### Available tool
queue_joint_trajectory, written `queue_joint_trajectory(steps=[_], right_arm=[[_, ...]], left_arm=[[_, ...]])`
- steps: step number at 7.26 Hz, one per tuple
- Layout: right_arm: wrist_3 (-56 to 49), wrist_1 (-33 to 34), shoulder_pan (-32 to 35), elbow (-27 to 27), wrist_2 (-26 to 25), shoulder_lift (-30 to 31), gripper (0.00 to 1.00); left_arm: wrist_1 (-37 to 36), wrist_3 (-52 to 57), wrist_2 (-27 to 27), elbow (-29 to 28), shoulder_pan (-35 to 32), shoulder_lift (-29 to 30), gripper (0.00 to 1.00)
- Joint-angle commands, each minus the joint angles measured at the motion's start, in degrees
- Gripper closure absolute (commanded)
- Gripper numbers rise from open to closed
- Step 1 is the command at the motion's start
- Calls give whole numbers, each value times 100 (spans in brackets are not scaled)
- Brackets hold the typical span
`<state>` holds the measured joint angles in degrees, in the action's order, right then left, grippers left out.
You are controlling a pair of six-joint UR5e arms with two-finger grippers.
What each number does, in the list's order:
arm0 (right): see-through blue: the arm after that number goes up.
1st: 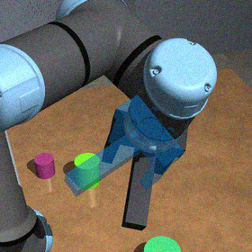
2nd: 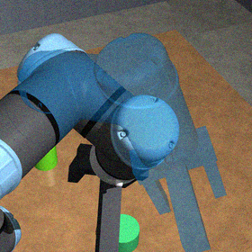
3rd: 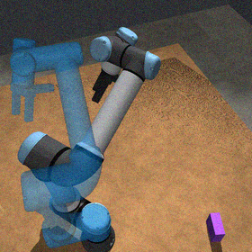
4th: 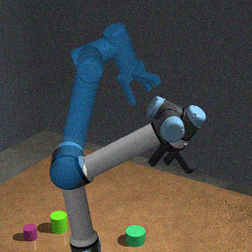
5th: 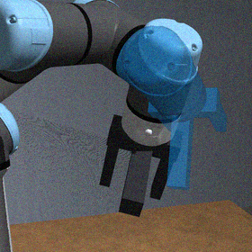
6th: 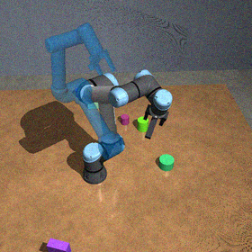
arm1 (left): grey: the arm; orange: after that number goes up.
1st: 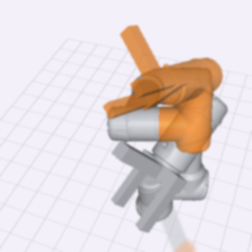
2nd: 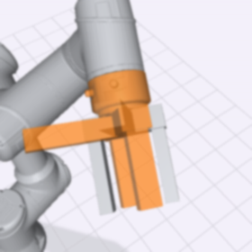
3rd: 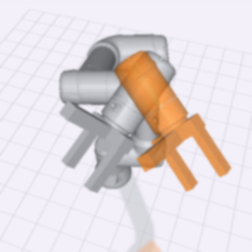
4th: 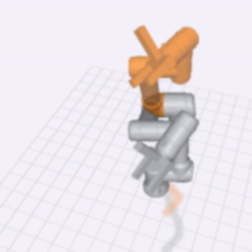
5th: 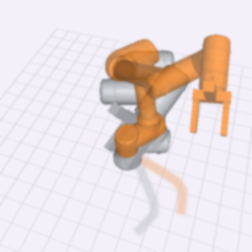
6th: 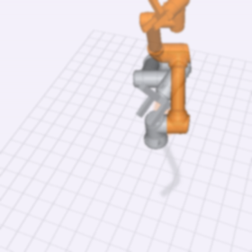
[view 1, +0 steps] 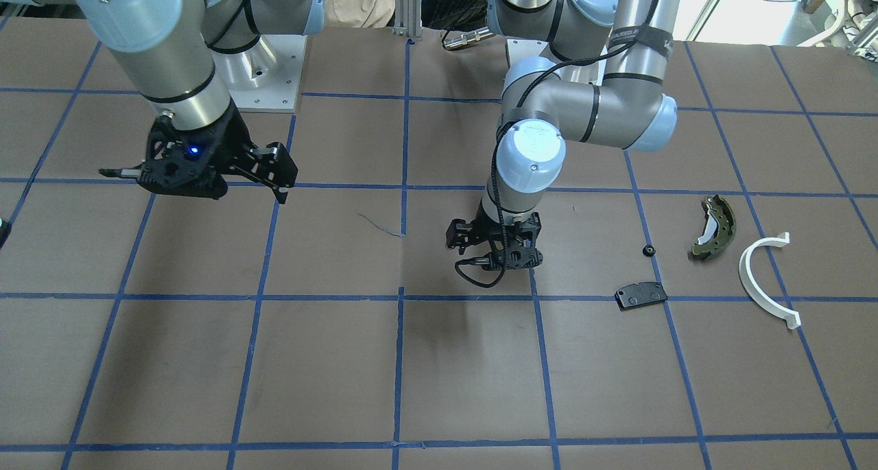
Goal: Place bearing gear from tray to pile
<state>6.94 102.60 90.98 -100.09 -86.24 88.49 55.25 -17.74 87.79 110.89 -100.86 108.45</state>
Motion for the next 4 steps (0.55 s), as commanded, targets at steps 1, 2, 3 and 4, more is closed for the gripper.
queue_joint_trajectory(steps=[1, 2, 3, 4], right_arm=[[-447, -390, -431, -2, -24, 405, 0], [-508, -337, -466, -28, -16, 397, 0], [-535, -398, -484, -20, -111, 414, 0], [-553, -442, -484, 6, -295, 519, 0]], left_arm=[[-410, -528, -7, 56, -486, 334, 0], [-393, -450, -7, 91, -530, 361, 0], [-418, -406, 1, 196, -557, 361, 0], [-427, -223, 19, 240, -549, 353, 0]])
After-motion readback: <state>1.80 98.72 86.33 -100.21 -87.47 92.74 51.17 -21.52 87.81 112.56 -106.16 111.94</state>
